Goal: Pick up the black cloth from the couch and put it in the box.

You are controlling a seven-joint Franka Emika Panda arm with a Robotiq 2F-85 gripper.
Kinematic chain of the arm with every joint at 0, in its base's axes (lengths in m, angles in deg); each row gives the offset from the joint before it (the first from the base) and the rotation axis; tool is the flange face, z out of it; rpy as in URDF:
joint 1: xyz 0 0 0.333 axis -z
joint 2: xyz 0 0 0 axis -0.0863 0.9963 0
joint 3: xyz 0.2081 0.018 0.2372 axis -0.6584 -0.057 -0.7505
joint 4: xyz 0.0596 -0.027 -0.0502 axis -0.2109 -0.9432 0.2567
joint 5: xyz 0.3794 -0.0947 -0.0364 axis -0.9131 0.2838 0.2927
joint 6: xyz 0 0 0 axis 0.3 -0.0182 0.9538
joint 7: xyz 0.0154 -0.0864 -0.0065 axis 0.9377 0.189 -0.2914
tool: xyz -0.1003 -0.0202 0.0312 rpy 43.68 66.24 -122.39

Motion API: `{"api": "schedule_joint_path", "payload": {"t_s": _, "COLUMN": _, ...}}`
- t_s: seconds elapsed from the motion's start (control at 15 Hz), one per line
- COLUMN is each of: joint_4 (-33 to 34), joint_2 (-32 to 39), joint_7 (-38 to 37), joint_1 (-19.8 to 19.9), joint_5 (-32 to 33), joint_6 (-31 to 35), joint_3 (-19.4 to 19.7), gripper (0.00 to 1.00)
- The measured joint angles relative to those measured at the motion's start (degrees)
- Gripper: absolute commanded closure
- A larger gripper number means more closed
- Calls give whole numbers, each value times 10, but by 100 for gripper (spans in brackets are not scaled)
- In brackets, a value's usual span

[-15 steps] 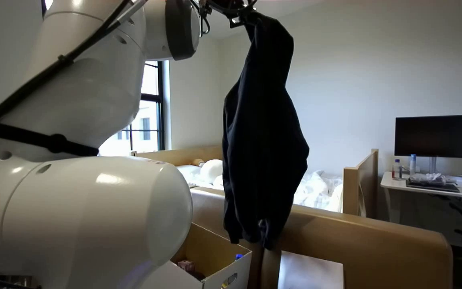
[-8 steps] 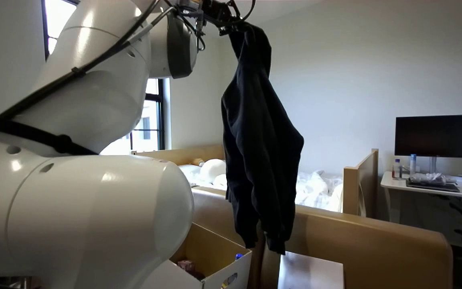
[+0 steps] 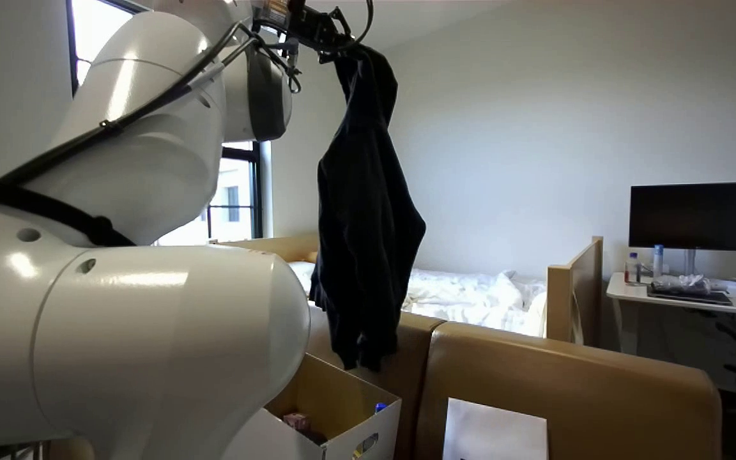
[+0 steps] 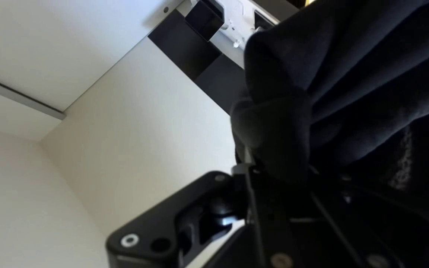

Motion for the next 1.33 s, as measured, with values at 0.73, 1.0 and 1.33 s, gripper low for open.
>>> {"api": "schedule_joint_path", "payload": {"t_s": 0.73, "joint_4": 15, "joint_2": 65, "joint_7": -210, "joint_1": 22, "joint_5": -332, "joint_6": -202, "joint_3": -5, "gripper": 93}}
{"api": "schedule_joint_path", "payload": {"t_s": 1.0, "joint_4": 15, "joint_2": 88, "joint_7": -253, "joint_1": 72, "joint_5": -487, "joint_6": -201, "joint_3": -6, "gripper": 93}}
{"api": "schedule_joint_path", "payload": {"t_s": 1.33, "joint_4": 15, "joint_2": 114, "joint_7": -285, "joint_1": 121, "joint_5": -626, "joint_6": -200, "joint_3": -25, "gripper": 93}}
